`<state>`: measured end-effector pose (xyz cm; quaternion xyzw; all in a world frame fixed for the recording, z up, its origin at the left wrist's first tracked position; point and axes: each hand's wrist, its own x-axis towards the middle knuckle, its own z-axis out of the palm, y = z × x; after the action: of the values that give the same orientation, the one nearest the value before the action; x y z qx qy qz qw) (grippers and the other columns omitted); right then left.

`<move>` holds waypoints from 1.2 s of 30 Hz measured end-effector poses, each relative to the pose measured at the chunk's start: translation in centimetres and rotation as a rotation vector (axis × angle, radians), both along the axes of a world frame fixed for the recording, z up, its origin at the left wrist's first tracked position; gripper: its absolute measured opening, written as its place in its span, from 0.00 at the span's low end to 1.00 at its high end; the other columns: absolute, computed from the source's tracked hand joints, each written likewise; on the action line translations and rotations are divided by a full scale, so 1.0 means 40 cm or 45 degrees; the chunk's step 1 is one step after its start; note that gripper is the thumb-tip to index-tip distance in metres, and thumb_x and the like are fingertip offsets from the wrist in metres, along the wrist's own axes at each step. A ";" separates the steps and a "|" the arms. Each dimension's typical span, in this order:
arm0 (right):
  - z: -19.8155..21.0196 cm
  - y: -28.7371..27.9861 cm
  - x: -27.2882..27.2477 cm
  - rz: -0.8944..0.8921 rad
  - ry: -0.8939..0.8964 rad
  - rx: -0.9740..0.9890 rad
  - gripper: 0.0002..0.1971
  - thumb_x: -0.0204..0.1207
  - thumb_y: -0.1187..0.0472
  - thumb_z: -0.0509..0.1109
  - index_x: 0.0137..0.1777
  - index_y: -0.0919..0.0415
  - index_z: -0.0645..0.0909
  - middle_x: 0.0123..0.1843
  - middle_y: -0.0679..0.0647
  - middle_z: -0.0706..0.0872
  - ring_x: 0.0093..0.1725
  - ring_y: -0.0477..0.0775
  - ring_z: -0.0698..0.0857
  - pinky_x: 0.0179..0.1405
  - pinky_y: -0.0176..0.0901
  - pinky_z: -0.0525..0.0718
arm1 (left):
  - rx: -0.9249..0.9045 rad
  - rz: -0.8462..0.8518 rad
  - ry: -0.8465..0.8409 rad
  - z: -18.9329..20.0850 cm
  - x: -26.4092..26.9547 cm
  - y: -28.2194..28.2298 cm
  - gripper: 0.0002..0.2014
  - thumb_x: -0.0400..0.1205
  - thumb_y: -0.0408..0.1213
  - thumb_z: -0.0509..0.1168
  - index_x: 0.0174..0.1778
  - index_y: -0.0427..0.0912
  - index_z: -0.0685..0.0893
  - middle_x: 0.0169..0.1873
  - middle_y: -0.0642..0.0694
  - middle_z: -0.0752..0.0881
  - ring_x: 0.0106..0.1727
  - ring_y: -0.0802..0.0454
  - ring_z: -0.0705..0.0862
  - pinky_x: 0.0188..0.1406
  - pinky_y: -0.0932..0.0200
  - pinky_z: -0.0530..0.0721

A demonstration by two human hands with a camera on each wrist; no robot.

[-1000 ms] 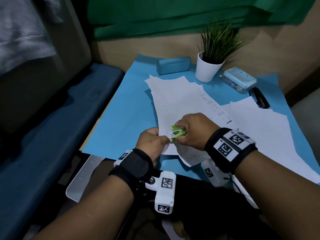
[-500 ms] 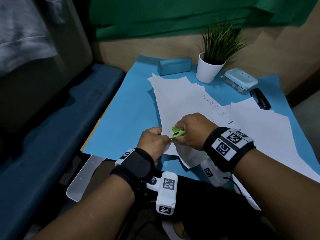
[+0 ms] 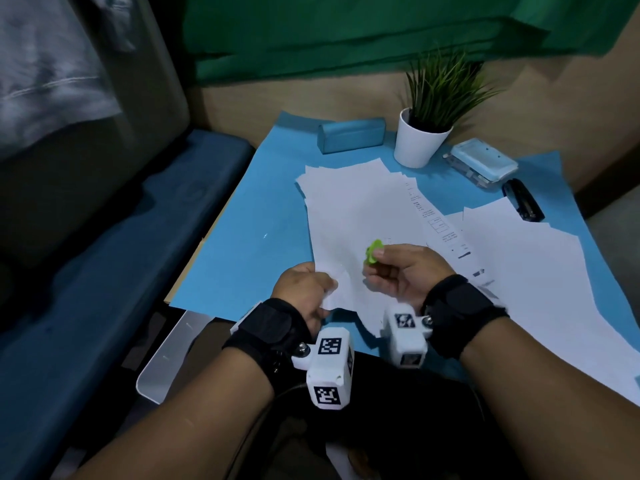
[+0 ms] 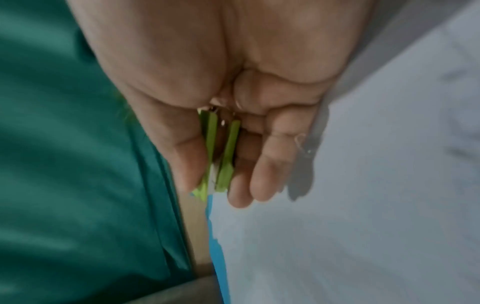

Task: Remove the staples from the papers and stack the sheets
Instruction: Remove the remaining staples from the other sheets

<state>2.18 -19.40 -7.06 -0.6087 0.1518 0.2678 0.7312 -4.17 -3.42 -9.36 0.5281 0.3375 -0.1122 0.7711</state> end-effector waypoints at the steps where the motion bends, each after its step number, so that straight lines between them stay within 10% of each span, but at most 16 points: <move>1: 0.003 -0.009 0.005 -0.035 0.012 0.009 0.06 0.74 0.72 0.72 0.47 0.75 0.83 0.39 0.68 0.83 0.35 0.60 0.84 0.35 0.45 0.90 | 0.000 -0.001 0.011 0.000 -0.006 0.004 0.09 0.79 0.18 0.64 0.41 0.36 0.80 0.38 0.38 0.79 0.36 0.41 0.79 0.40 0.43 0.79; 6: 0.027 -0.015 0.028 0.137 -0.156 -0.259 0.11 0.71 0.71 0.77 0.51 0.74 0.84 0.41 0.68 0.85 0.34 0.58 0.85 0.38 0.47 0.90 | -0.024 -0.033 -0.066 0.011 -0.011 0.004 0.07 0.79 0.21 0.64 0.48 0.36 0.81 0.40 0.37 0.78 0.39 0.41 0.80 0.35 0.44 0.88; 11: 0.078 0.016 0.042 0.777 -0.843 -1.530 0.24 0.64 0.47 0.81 0.61 0.52 0.87 0.56 0.49 0.88 0.54 0.51 0.83 0.49 0.35 0.75 | 0.061 0.007 -0.106 0.026 0.003 0.008 0.03 0.76 0.25 0.65 0.44 0.32 0.82 0.37 0.32 0.78 0.37 0.38 0.78 0.41 0.36 0.82; 20: 0.084 0.079 -0.016 0.890 -1.051 -1.524 0.14 0.65 0.45 0.78 0.45 0.54 0.88 0.38 0.49 0.85 0.42 0.52 0.81 0.33 0.37 0.71 | -0.058 -0.051 -0.163 0.012 -0.018 0.005 0.19 0.74 0.12 0.55 0.51 0.27 0.88 0.43 0.24 0.89 0.37 0.38 0.87 0.37 0.48 0.88; 26: 0.072 0.091 -0.020 0.854 -1.029 -1.527 0.19 0.66 0.43 0.78 0.52 0.54 0.88 0.36 0.44 0.79 0.42 0.50 0.77 0.31 0.31 0.65 | -0.142 0.020 -0.178 -0.001 -0.021 0.002 0.24 0.61 0.21 0.59 0.51 0.32 0.90 0.57 0.12 0.80 0.49 0.34 0.75 0.53 0.37 0.68; 36: 0.079 0.103 -0.020 0.830 -0.894 -1.523 0.19 0.66 0.43 0.79 0.51 0.55 0.88 0.40 0.46 0.80 0.43 0.49 0.78 0.38 0.37 0.70 | -0.066 -0.011 -0.210 -0.020 -0.017 -0.002 0.24 0.60 0.22 0.59 0.51 0.33 0.90 0.48 0.32 0.80 0.49 0.35 0.70 0.51 0.38 0.65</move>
<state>1.39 -15.28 -3.91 -0.9642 -0.1576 0.1330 0.1665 -4.85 -3.49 -10.17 0.5169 0.2676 -0.0801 0.8092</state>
